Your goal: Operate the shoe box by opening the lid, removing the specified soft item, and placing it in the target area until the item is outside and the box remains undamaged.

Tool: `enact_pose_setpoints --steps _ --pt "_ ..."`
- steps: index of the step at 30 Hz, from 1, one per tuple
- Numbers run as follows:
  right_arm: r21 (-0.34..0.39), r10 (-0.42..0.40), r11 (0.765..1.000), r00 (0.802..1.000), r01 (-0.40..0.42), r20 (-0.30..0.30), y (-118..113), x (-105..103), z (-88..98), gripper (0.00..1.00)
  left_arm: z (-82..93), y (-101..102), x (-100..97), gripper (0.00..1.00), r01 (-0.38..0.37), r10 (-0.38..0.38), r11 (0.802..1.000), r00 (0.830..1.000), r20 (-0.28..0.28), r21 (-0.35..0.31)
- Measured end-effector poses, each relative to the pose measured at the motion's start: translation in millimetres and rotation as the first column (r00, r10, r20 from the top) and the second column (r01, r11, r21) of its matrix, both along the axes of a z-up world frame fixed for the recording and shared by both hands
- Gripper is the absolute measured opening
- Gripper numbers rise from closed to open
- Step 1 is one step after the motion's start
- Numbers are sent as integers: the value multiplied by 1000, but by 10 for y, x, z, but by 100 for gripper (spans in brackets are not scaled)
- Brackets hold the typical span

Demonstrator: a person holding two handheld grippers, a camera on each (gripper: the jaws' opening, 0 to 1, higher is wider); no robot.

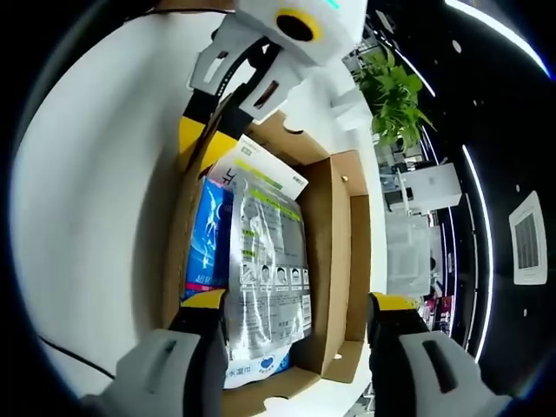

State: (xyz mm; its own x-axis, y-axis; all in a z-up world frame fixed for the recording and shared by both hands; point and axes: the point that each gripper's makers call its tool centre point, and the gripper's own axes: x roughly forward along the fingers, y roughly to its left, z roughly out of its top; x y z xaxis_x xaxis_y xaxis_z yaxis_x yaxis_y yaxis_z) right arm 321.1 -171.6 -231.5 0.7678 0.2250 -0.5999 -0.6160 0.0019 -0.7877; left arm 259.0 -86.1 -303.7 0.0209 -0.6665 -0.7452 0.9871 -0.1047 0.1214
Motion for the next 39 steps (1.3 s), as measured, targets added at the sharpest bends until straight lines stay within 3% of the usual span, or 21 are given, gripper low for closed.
enact_pose_setpoints --steps 9,19,39 --pt "-16 16 1000 994 -14 104 56 5 255 65 2 -2 -2 2 1 -1 1000 1000 0 0" --pt "-14 28 1000 975 -25 219 156 148 394 62 0 2 -10 2 1 -1 1000 1000 1 0" --pt "40 13 999 976 -22 216 354 458 100 59 -8 0 -13 2 3 -3 1000 1000 2 0"
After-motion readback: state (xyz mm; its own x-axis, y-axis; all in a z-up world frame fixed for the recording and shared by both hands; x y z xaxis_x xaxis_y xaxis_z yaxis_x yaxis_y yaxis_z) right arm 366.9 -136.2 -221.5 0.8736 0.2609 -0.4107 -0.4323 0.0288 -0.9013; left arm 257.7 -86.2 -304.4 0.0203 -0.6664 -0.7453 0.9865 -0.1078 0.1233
